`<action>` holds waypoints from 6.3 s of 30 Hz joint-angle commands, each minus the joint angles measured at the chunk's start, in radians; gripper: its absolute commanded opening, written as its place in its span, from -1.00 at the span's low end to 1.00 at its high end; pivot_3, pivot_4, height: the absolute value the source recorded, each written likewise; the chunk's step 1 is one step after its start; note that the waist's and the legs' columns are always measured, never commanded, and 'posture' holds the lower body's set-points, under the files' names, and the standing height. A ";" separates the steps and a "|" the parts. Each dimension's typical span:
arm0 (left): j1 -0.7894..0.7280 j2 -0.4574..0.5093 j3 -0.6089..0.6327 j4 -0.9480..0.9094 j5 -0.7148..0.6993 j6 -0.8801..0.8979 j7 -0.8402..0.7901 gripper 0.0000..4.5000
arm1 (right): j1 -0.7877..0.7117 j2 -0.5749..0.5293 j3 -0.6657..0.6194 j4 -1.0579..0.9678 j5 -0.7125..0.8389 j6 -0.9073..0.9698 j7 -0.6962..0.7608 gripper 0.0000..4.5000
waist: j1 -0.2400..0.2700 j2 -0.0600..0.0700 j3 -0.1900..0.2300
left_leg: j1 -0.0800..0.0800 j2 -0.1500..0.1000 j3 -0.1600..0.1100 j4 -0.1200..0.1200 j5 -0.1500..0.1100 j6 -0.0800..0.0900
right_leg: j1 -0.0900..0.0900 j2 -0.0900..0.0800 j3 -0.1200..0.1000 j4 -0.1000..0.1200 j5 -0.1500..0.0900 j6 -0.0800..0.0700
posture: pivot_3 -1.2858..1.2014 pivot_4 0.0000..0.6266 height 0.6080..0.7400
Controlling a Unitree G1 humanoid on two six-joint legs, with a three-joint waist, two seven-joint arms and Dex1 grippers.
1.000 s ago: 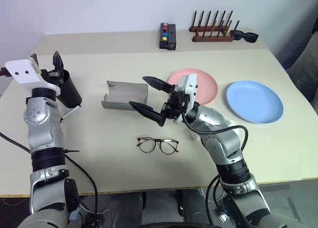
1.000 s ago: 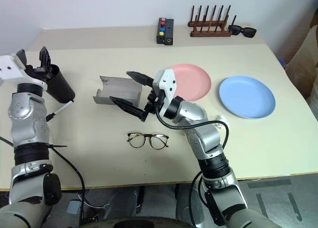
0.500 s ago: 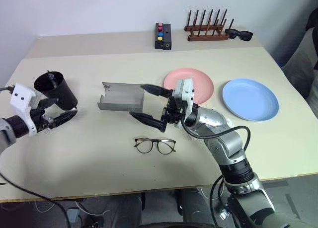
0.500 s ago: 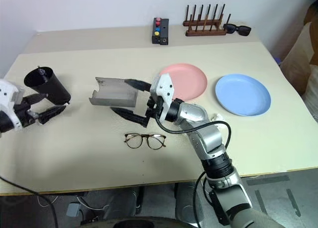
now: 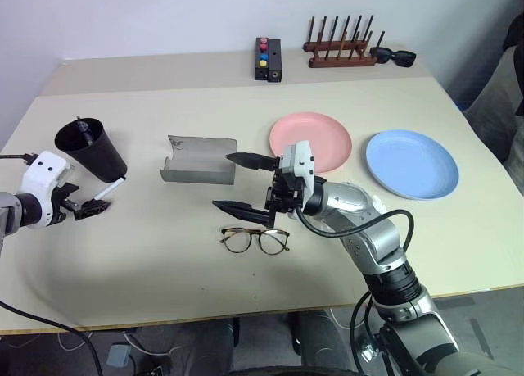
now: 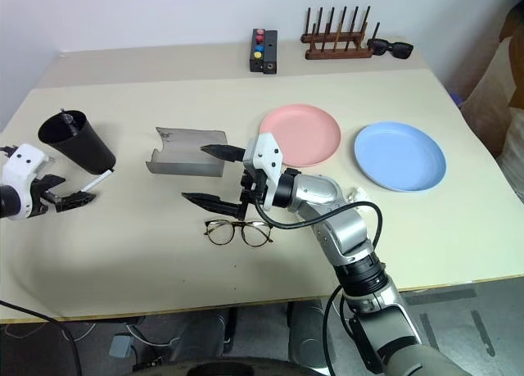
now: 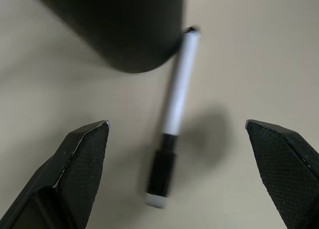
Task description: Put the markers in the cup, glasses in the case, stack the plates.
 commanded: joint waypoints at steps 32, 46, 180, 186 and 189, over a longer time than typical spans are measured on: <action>0.043 -0.478 0.451 -0.607 -0.324 -0.184 0.276 -0.98 | -0.037 0.085 -0.052 0.020 0.011 -0.068 -0.067 1.00 | 0.005 -0.001 -0.001 | 0.000 0.000 -0.001 0.002 0.000 -0.001 | 0.000 -0.001 0.000 0.003 0.000 0.000 | 0.03 -0.52 0.91; -0.210 -0.553 0.464 -0.164 -0.047 -0.711 0.695 -0.98 | -0.037 0.119 -0.043 0.046 0.035 -0.063 -0.046 1.00 | 0.006 -0.002 -0.001 | 0.000 -0.001 -0.001 0.003 0.000 -0.001 | 0.000 -0.001 0.000 0.003 0.000 0.000 | 0.03 -0.52 0.91; -0.125 -0.168 -0.271 -0.327 0.083 -0.336 -0.544 0.31 | 0.063 -0.215 -0.103 -0.097 0.010 0.041 0.035 1.00 | 0.003 -0.001 0.000 | -0.001 0.000 -0.001 0.003 0.000 0.000 | 0.000 -0.001 0.000 0.004 -0.001 0.000 | 0.03 -0.52 0.91; -0.142 -0.168 -0.168 -0.423 -0.085 -0.183 -0.546 0.31 | 0.062 -0.222 -0.108 -0.091 0.009 0.039 0.040 1.00 | 0.002 -0.001 0.000 | -0.001 0.000 -0.001 0.003 0.000 0.000 | 0.000 -0.001 0.000 0.004 -0.001 0.000 | 0.03 -0.52 0.91; -0.125 -0.165 -0.159 -0.548 -0.155 -0.100 -0.547 0.31 | 0.067 -0.231 -0.116 -0.085 0.008 0.039 0.041 1.00 | 0.002 -0.001 0.000 | -0.001 0.000 -0.001 0.003 0.000 0.000 | 0.000 -0.001 0.000 0.004 -0.001 0.000 | 0.03 -0.52 0.91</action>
